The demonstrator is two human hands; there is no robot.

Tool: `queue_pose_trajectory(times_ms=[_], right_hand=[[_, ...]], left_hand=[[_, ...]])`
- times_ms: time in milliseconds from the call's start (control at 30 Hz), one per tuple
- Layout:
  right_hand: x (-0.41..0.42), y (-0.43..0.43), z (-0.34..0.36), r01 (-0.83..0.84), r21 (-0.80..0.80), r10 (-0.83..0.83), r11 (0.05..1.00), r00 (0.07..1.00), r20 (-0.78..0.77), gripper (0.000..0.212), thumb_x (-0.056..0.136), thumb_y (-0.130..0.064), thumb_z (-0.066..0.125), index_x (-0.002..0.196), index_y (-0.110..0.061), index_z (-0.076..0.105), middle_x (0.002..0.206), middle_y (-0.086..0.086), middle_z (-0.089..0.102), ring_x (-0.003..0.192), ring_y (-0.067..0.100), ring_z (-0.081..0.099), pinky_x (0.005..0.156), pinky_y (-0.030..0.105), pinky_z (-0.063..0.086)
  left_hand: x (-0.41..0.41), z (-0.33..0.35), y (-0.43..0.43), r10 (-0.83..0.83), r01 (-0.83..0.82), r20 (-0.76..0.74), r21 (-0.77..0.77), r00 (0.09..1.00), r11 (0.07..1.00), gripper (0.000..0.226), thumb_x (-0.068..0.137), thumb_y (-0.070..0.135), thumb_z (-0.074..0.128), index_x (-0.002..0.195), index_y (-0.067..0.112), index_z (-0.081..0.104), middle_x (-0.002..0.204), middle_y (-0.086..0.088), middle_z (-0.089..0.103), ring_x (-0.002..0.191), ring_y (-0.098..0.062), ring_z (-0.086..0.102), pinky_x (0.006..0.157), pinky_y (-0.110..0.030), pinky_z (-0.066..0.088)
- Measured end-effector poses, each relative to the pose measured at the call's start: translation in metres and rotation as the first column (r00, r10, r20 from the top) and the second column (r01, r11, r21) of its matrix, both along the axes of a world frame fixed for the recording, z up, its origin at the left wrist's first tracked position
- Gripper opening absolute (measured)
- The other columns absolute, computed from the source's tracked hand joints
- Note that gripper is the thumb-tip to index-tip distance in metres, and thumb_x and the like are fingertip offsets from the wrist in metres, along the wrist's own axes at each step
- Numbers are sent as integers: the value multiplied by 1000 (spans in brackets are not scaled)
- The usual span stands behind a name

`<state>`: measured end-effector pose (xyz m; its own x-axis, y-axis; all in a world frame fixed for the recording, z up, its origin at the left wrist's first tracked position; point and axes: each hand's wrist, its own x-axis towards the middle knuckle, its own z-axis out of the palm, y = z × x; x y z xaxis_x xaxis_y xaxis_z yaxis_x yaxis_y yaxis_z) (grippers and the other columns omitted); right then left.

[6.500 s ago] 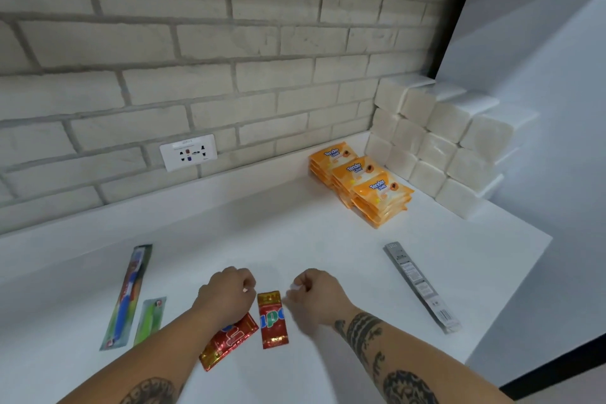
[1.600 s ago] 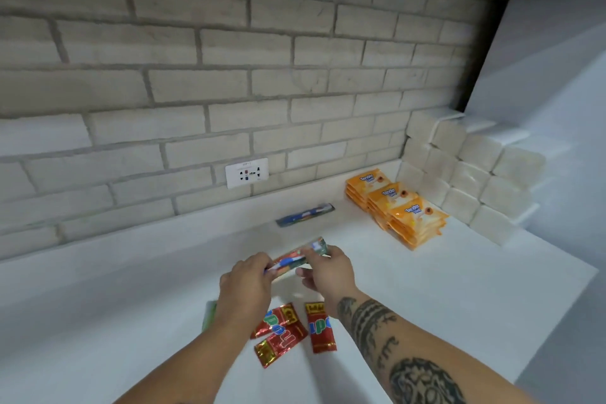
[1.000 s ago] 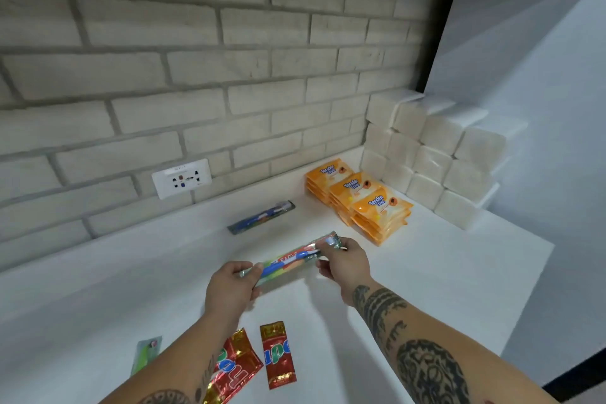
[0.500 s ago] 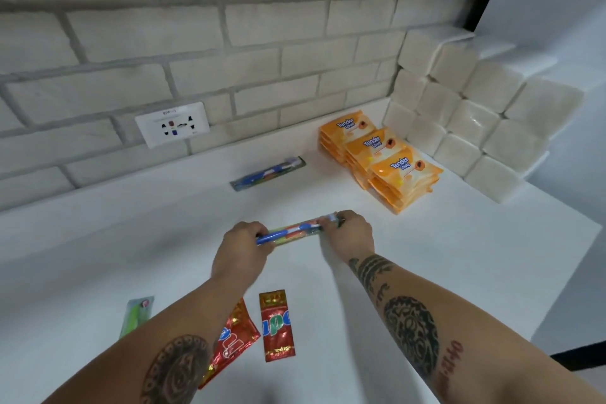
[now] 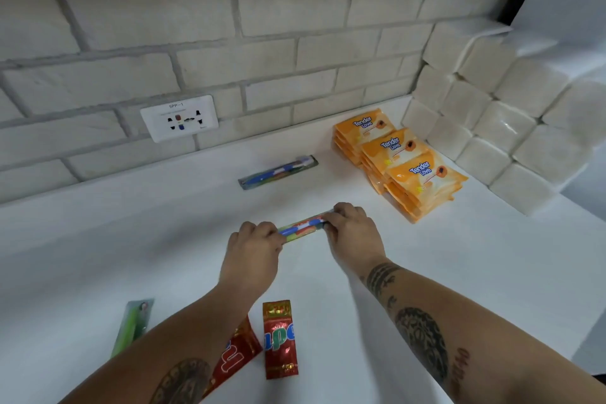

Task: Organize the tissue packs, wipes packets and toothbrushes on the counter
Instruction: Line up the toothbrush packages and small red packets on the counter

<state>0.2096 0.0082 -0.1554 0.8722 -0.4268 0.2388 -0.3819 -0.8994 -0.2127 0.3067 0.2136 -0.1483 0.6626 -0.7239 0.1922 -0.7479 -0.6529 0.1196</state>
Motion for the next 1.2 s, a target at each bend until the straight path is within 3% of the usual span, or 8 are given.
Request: queue_pose_trajectory(times_ms=[100, 200, 367, 567, 1200], right_hand=[[17, -9, -3, 2, 5, -2, 1000, 1000, -7, 32, 102, -33, 53, 129, -26, 69, 127, -2, 61, 107, 20, 60, 88, 40, 57], [35, -15, -7, -16, 26, 17, 1000, 1000, -18, 41, 103, -33, 47, 140, -24, 61, 144, -1, 52, 120, 19, 59, 102, 39, 53], [61, -25, -9, -63, 74, 69, 995, 995, -75, 54, 104, -34, 37, 155, -19, 43, 161, 6, 33, 143, 22, 39, 119, 43, 37], [84, -41, -13, -85, 99, 99, 991, 983, -156, 63, 100, -38, 28, 159, -17, 32, 167, 8, 24, 154, 26, 22, 123, 51, 29], [97, -44, -1, -123, 99, 143, 987, 963, -227, 62, 107, -31, 30, 165, -14, 14, 174, 10, 8, 160, 31, 10, 129, 52, 12]], left_hand=[[12, -6, -9, 13, -17, 52, 73, 999, 997, 29, 98, 24, 58, 125, 24, 71, 127, 4, 65, 98, -20, 57, 79, -34, 51], [24, -9, -20, 54, -59, 83, 61, 995, 996, 32, 100, 29, 52, 125, 22, 69, 130, 2, 63, 100, -21, 59, 83, -36, 51], [45, -11, -38, 140, -140, 49, 7, 989, 990, 43, 101, 39, 38, 127, 20, 66, 127, -2, 62, 104, -25, 58, 87, -40, 48], [55, -9, -48, 156, -159, 60, 45, 986, 986, 49, 100, 43, 36, 131, 17, 64, 133, -5, 58, 110, -27, 57, 89, -42, 46], [60, -13, -49, 196, -196, 12, 84, 981, 977, 49, 99, 41, 45, 138, 15, 59, 149, -11, 51, 127, -29, 53, 93, -44, 44]])
